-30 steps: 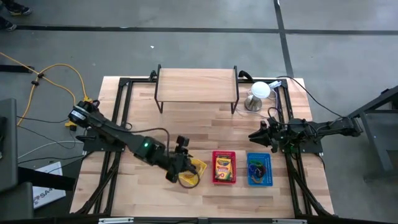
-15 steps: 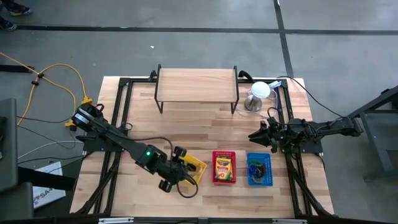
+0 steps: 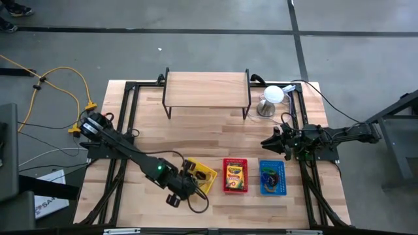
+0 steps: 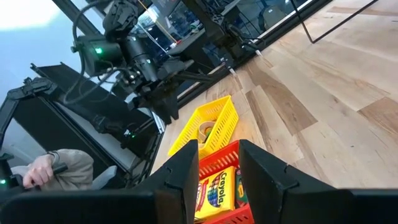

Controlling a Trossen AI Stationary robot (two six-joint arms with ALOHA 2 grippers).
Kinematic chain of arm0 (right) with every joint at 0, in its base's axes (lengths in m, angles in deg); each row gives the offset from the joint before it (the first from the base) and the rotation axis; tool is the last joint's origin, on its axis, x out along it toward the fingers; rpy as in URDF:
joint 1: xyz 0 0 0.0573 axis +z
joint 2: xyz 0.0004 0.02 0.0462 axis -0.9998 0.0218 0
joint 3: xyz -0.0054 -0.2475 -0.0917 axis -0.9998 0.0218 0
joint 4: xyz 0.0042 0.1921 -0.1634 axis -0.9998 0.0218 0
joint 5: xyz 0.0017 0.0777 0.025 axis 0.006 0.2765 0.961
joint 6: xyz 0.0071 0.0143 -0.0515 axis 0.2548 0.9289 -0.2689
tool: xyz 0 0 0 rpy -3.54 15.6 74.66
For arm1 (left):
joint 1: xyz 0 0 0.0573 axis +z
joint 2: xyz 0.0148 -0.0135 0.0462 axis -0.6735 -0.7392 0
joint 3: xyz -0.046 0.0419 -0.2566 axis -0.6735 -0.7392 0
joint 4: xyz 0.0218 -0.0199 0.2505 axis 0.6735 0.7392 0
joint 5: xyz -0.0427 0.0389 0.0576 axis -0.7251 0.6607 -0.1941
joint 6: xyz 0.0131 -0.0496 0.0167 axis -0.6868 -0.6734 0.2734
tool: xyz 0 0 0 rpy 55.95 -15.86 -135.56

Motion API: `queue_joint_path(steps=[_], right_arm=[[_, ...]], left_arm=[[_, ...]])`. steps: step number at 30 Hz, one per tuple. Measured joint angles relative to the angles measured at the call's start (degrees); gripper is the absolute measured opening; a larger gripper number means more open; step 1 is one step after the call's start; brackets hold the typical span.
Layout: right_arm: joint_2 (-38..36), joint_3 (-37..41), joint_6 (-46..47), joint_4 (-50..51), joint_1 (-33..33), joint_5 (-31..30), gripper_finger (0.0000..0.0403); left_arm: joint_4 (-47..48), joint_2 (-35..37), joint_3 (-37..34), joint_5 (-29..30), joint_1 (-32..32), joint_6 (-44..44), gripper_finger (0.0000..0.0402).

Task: Pick & Place Office Desk Supplies
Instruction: Put the yellow bin with the rubber bands on the shelf

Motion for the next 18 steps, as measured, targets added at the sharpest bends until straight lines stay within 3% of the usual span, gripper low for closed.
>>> queue_joint_path(steps=[8, 18], right_arm=[[0.0, 0.0, 0.0, -0.01, 0.0, -0.04, 0.0102], [0.0, 0.0, 0.0, -0.05, 0.02, -0.02, 0.0101]], left_arm=[[-0.97, -2.01, 0.0, -0.13, -1.11, -3.86, 0.0124], [-1.2, -2.83, 0.0, -0.74, -0.93, -2.08, 0.0124]])
